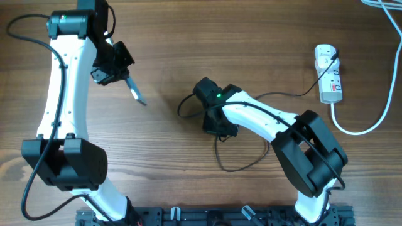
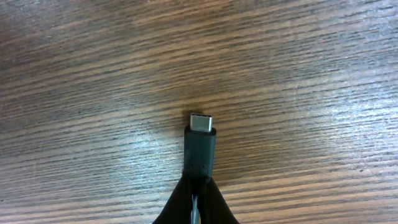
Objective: Plug charger to phone and switch on socket
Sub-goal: 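Bring the plug up to the phone's bottom port held by the left gripper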
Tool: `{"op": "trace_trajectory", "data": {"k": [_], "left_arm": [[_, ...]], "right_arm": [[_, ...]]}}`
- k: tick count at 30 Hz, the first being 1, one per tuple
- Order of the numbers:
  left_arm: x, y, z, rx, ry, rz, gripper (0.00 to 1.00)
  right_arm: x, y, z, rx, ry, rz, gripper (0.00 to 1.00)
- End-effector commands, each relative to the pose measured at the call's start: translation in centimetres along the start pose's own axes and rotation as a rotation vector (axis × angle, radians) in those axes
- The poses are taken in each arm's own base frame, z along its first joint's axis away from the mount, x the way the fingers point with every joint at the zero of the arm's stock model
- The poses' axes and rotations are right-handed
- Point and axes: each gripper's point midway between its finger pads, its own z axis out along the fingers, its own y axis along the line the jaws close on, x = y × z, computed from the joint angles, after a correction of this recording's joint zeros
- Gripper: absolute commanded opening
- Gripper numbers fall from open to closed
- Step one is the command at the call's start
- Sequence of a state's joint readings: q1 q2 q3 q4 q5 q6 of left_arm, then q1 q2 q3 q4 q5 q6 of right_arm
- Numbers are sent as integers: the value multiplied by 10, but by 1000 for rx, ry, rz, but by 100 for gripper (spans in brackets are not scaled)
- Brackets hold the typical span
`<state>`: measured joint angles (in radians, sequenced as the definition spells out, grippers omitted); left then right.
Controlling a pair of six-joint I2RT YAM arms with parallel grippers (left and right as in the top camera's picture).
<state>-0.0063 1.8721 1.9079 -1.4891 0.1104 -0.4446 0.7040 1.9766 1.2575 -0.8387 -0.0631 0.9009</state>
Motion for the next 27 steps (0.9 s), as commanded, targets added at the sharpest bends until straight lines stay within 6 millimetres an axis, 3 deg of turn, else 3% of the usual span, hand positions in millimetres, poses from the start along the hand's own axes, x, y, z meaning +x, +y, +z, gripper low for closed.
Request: {"op": "trace_trajectory", "data": {"k": [1, 2, 3, 5, 7, 11, 15, 17, 21, 27], "left_arm": [[9, -51, -10, 300, 62, 124, 4], [19, -82, -23, 495, 98, 230, 4], [27, -101, -36, 632, 119, 308, 4], [40, -126, -58, 829, 138, 425, 4], [47, -138, -65, 885, 138, 468, 4], [72, -158, -63, 894, 154, 589, 4], [90, -175, -62, 904, 168, 655, 4], [93, -176, -62, 904, 173, 662, 4], [86, -171, -52, 829, 143, 655, 4], [85, -171, -52, 825, 148, 632, 4]], "right_arm": [[16, 18, -6, -106, 78, -160, 4], [17, 29, -29, -175, 55, -223, 4], [18, 35, -45, -224, 38, -266, 4], [31, 54, -93, -397, -5, -457, 4], [50, 63, -152, -566, -82, -625, 4], [60, 57, -201, -644, -187, -665, 4], [60, 55, -211, -654, -223, -665, 4], [46, 48, -207, -590, -257, -567, 4], [35, 47, -218, -582, -313, -479, 4], [31, 52, -227, -620, -336, -440, 4]]}}
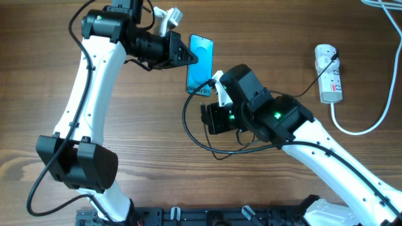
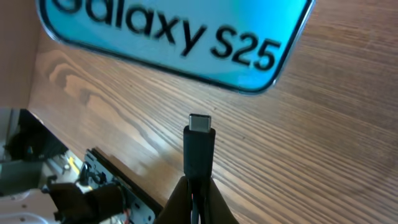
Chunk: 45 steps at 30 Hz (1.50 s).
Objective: Plug charger to phone and switch on socket
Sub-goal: 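Bring the plug up to the phone's bottom port held by the left gripper, then push the USB-C plug into the phone's charging port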
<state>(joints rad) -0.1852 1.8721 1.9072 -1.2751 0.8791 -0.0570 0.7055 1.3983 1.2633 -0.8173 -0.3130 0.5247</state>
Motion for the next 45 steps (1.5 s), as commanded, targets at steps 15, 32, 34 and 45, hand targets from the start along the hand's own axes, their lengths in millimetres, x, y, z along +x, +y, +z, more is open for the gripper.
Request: {"op": "trace_trajectory", "data": {"k": [15, 32, 34, 45], "left_arm": [[-5, -5, -1, 17, -19, 24, 4], [-1, -11, -1, 57, -2, 11, 4], [-1, -11, -1, 57, -2, 10, 4], [2, -11, -1, 56, 6, 0, 4]], "right_arm": [[-24, 28, -12, -112, -92, 30, 4], [-29, 19, -12, -61, -124, 88, 4], [-30, 19, -12, -63, -127, 94, 4], [-40, 20, -14, -64, -171, 130, 4]]}}
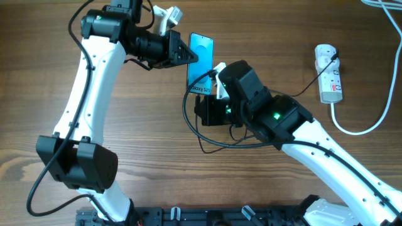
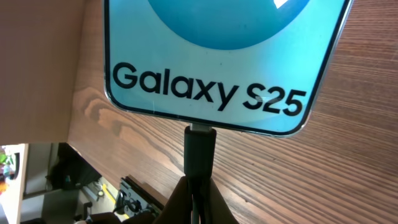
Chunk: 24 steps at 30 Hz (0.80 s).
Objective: Plug charger to phone and switch on socket
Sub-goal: 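Push the USB-C plug into the phone's charging port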
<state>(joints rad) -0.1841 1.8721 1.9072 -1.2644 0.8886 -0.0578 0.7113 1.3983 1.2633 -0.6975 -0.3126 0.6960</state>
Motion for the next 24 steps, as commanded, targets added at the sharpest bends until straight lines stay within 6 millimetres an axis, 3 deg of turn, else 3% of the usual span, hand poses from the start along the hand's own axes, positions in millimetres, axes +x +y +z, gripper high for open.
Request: {"op": "trace_trajectory", "data": {"k": [1, 10, 16, 21, 24], "left_arm": [[4, -9, -1, 45, 14, -9, 4], [8, -9, -1, 43, 27, -27, 4], [9, -9, -1, 42, 31, -31, 4], [9, -9, -1, 42, 32, -29, 4], [9, -9, -1, 42, 31, -29, 4]], "right_arm": [[-19, 6, -11, 1, -87, -3, 4], [-31, 2, -12, 43, -147, -143, 4], [-33, 1, -14, 51, -157, -126, 4], [-37, 12, -19, 12, -163, -86, 4], [-44, 5, -23, 20, -179, -48, 4]]}}
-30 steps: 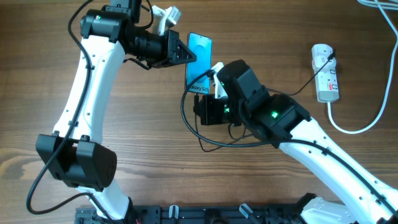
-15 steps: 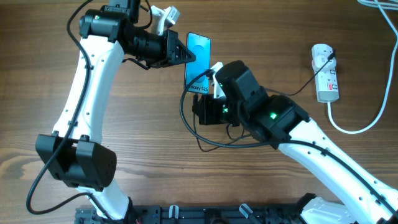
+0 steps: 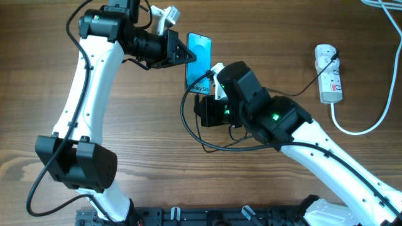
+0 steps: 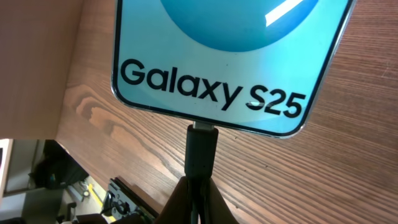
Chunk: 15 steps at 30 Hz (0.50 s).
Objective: Plug charger to phone and switch on socket
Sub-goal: 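Push the USB-C plug into the phone's charging port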
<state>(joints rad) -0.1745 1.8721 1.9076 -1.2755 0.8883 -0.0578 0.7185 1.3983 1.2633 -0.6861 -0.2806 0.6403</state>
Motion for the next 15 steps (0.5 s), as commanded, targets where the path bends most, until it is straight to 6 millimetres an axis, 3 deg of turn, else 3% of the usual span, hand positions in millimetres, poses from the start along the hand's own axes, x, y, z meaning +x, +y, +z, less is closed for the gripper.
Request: {"op": "trace_trajectory", "data": {"k": [1, 9, 15], "left_arm": [[9, -11, 2, 46, 33, -15, 4], [11, -11, 2, 45, 39, -23, 4], [17, -11, 2, 42, 59, -49, 4]], "right_arm": [[-43, 1, -23, 11, -157, 20, 4], [-54, 6, -25, -20, -197, 13, 4], [-60, -1, -27, 29, -234, -18, 5]]}}
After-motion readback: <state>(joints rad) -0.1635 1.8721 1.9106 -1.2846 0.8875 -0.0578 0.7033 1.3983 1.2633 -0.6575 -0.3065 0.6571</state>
